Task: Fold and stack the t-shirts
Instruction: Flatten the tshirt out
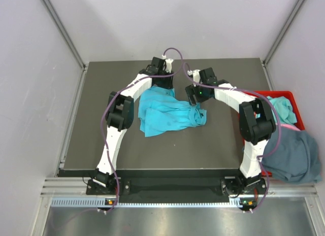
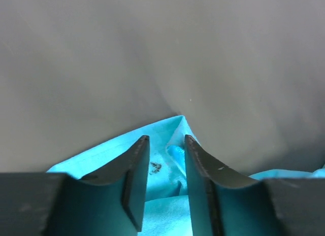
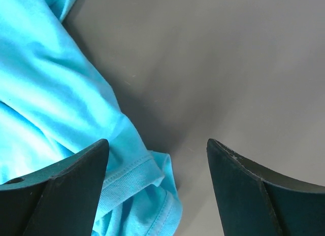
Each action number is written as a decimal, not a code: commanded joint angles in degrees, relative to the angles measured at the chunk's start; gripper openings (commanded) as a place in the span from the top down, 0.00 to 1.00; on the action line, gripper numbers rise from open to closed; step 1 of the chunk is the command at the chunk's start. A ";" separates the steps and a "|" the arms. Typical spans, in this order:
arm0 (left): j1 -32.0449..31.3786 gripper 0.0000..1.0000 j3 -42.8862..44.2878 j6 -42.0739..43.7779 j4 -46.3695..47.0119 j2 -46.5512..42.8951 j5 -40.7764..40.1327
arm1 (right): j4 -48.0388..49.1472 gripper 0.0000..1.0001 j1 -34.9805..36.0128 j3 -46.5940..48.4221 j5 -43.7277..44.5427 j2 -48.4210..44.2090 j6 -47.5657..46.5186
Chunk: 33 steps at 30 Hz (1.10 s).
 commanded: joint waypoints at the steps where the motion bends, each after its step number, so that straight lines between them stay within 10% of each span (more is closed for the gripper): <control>1: -0.09 0.62 0.64 -0.03 1.36 -0.23 1.25 | 1.34 0.22 -0.84 0.20 -0.99 -2.10 -0.13; 9: -0.18 0.70 0.29 -0.21 1.27 -0.58 1.52 | 1.16 0.22 -0.84 0.47 -1.08 -2.28 0.13; 17: -0.09 0.99 -0.24 -0.83 1.19 -0.93 1.87 | 1.25 0.22 -1.11 0.03 -0.47 -2.98 -0.13; 33: 8.16 1.00 -8.67 -0.21 4.97 -20.43 0.55 | 1.25 0.22 -1.72 0.46 1.99 -6.59 -0.92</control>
